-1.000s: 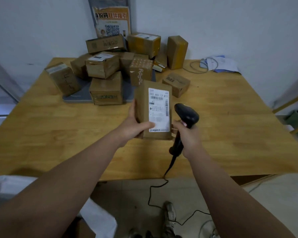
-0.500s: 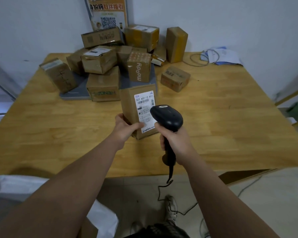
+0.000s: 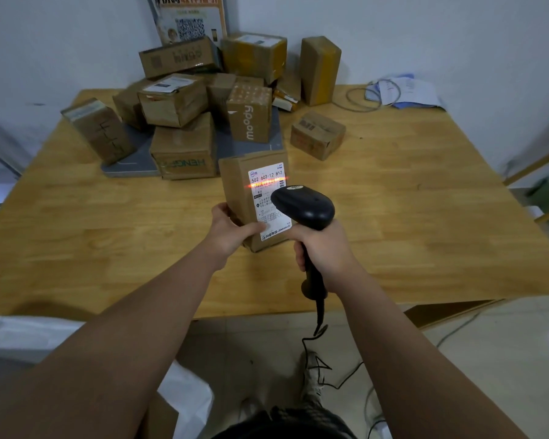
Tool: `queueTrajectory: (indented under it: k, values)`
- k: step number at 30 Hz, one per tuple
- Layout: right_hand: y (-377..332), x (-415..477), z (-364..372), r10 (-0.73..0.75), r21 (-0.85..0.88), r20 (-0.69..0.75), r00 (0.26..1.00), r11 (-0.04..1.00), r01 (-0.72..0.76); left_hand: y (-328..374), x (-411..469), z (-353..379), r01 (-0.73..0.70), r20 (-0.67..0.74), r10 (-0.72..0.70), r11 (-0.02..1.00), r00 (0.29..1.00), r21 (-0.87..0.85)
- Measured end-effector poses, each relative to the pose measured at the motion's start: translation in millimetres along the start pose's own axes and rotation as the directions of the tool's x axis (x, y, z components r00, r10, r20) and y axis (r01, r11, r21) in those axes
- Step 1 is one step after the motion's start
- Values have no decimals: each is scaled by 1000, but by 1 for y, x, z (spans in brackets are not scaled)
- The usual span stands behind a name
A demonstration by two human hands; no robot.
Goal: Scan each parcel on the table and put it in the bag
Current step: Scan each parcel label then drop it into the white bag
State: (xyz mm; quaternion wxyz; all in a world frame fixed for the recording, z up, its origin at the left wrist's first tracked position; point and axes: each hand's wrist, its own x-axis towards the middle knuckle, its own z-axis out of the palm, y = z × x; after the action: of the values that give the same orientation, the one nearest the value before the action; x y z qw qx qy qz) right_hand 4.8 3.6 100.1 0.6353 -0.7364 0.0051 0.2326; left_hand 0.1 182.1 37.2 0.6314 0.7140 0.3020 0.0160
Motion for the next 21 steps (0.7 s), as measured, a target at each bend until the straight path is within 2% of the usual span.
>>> queueTrajectory:
  k: [4,11,21]
  values:
    - [5,-5,-5,34,9,-5,999,999,-33,0,-1,2,5,11,-5,1000,1000,-5]
    - [11,-9,-9,-57,0,-26,998,998,57,0,-3,6,48,19,-47,999,999,-11]
    - [23,-13,-13,-73,-8,-28,997,997,73,1,-7,9,90,40,-90,996,995,-2]
